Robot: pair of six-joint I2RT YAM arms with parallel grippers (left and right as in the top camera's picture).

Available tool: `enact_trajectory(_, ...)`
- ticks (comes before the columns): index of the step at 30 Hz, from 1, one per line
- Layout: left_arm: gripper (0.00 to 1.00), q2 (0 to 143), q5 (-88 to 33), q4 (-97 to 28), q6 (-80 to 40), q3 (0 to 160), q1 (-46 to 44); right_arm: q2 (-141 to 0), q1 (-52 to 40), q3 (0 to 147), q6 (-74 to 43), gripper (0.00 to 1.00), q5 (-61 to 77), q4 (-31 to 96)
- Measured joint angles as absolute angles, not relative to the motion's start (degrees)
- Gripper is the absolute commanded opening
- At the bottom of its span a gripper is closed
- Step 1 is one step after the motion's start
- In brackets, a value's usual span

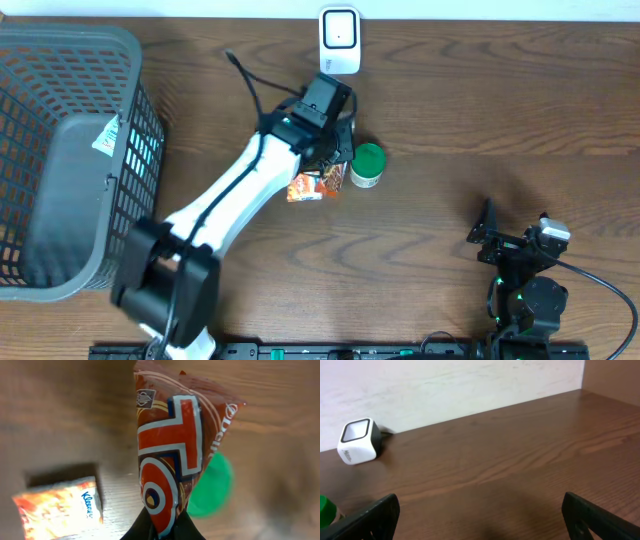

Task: Scan the item barcode
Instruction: 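Carry the chocolate bar right of the can and release it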

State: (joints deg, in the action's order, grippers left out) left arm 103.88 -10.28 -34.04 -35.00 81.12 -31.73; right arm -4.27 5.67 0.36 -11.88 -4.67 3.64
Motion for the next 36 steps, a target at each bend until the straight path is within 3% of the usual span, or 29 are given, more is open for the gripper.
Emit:
enact_trajectory(8, 0.07, 104.77, -7.73, -31.59, -42.02, 80.99, -34.76, -4.27, 5.67, 0.36, -11.88, 0.99, -4.67, 3.64)
enact_trajectory(16, 0.07, 103.83, -7.14, -21.71, -32.34, 80.95, -47.46, -4.27, 5.67, 0.36, -11.88, 0.99, -4.67, 3.64)
enact_trajectory(25, 0.08, 114.87, -5.98, -20.62, -30.00, 80.95, -51.81, -4.27, 5.67, 0.36, -11.88, 0.99, -4.67, 3.64)
enact_trajectory(27, 0.17, 118.89, -6.87, -20.75, -30.04, 80.93, -52.27, -4.27, 5.67, 0.36, -11.88, 0.99, -4.67, 3.64)
enact_trajectory(28, 0.34, 119.72, -7.18, -20.82, -29.98, 80.90, -52.58, -4.27, 5.67, 0.38, -11.88, 0.99, -4.69, 3.64)
enact_trajectory(29, 0.60, 119.94, -7.33, -20.82, -30.15, 80.86, -52.86, -4.27, 5.67, 0.36, -11.88, 0.99, -4.67, 3.64)
enact_trajectory(31, 0.89, 119.33, -7.81, -20.71, -29.63, 80.84, -53.87, -4.27, 5.67, 0.36, -11.88, 0.99, -4.67, 3.64)
enact_trajectory(33, 0.98, 117.99, -8.21, -22.22, -28.75, 81.03, -54.46, -4.27, 5.67, 0.36, -11.88, 0.99, -4.67, 3.64)
enact_trajectory(36, 0.98, 113.58, -8.64, -24.05, -26.87, 81.67, -54.46, -4.27, 5.67, 0.36, -11.88, 0.99, -4.67, 3.64)
